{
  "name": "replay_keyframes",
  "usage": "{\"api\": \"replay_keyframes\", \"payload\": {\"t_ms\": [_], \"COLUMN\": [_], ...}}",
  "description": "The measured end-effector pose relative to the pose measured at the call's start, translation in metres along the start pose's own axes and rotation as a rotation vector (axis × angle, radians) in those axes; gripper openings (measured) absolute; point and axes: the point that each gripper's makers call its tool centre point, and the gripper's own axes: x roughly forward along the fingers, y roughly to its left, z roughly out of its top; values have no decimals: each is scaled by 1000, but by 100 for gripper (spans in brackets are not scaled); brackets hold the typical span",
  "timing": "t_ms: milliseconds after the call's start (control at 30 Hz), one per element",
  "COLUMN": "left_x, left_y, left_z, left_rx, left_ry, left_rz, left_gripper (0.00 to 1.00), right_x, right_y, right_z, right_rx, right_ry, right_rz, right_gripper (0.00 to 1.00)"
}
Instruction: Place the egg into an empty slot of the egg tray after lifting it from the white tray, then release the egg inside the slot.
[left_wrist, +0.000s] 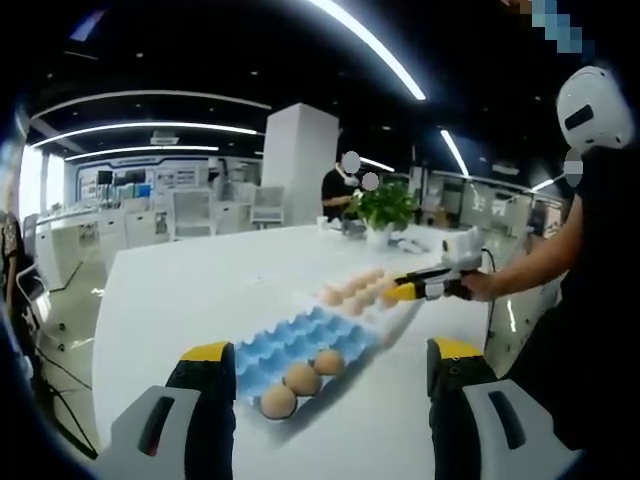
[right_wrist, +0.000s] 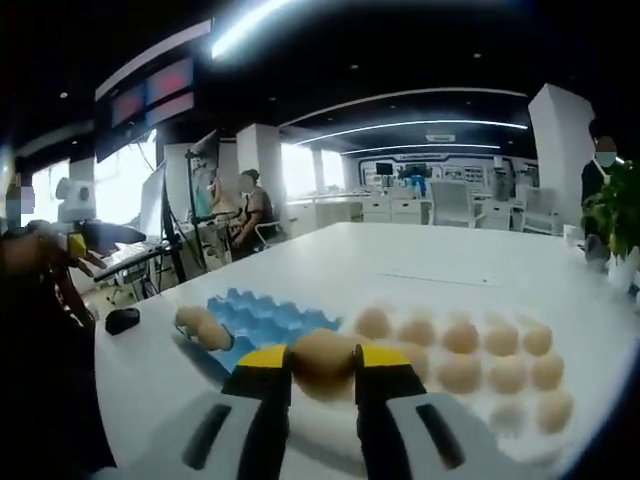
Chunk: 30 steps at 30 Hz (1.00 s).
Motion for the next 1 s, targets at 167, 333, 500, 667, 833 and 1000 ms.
{"api": "replay_keyframes", "payload": {"t_ms": [167, 333, 500, 667, 833, 1000], "left_x": [0, -1, -2, -3, -4, -5], "left_y": [0, 2, 2, 3, 5, 6], "left_z": [0, 0, -2, -3, -3, -4], "left_rx": [1, 1, -1, -2, -4, -4], "left_ry": [-1, -3, -2, -2, -4, 0], "left_rz": [-1, 2, 3, 5, 10, 12], "left_gripper": [79, 79, 79, 79, 79, 79], "right_x": [8, 17, 23, 29, 35, 41], "right_y": [17, 28, 38, 46, 53, 60], "right_z": [0, 1, 1, 0, -1, -2], "right_rx": [-11, -11, -20, -21, -17, -21], "right_ry": [4, 5, 8, 11, 18, 21], "right_rz": [43, 67, 92, 111, 132, 150], "right_gripper": [24, 24, 24, 24, 24, 24]}}
